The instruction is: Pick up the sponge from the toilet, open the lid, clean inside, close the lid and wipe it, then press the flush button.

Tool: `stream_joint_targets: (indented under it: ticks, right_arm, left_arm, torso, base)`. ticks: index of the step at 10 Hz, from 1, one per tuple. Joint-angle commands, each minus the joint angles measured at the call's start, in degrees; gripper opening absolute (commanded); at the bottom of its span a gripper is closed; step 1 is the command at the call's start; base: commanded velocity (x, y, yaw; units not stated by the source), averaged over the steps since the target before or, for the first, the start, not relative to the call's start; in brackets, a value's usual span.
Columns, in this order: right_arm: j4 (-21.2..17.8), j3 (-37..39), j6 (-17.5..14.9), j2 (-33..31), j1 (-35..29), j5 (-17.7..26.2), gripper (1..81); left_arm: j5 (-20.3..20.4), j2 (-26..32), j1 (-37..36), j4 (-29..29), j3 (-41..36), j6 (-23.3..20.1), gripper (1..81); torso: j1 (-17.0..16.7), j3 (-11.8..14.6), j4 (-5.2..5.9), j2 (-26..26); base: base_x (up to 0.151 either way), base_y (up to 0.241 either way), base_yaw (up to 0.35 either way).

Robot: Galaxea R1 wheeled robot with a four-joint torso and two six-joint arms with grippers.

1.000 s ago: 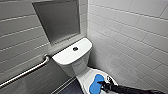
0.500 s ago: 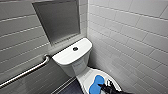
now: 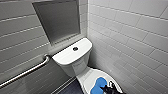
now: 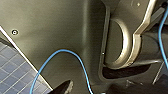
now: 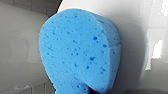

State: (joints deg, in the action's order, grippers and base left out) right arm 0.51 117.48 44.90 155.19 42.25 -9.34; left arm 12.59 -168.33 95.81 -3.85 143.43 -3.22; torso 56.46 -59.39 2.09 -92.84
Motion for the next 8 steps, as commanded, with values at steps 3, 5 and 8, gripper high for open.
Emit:
stream_joint_targets:
  ticks: [3, 5, 8]
  right_arm:
    - [2.2, -24.2, 0.0, -20.4, -5.0, 5.5, 1.0]
    - [4.1, -29.8, 0.0, -25.8, -1.7, 6.0, 1.0]
    - [7.3, -35.4, 0.0, -34.3, 8.5, 5.7, 1.0]
  left_arm:
    - [-3.9, 0.1, 1.0, -0.8, -0.6, -0.6, 81.1]
    - [-3.9, 1.3, -0.1, -0.8, -2.5, -0.6, 81.1]
    - [-4.0, 10.8, -2.8, -0.9, -18.3, -0.6, 81.1]
  torso:
    - [0.0, 0.0, 0.00, 0.0]
    - [0.0, 0.0, 0.00, 0.0]
    - [0.0, 0.0, 0.00, 0.0]
  base:
    - [0.000, 0.000, 0.000]
    - [0.000, 0.000, 0.000]
    - [0.000, 0.000, 0.000]
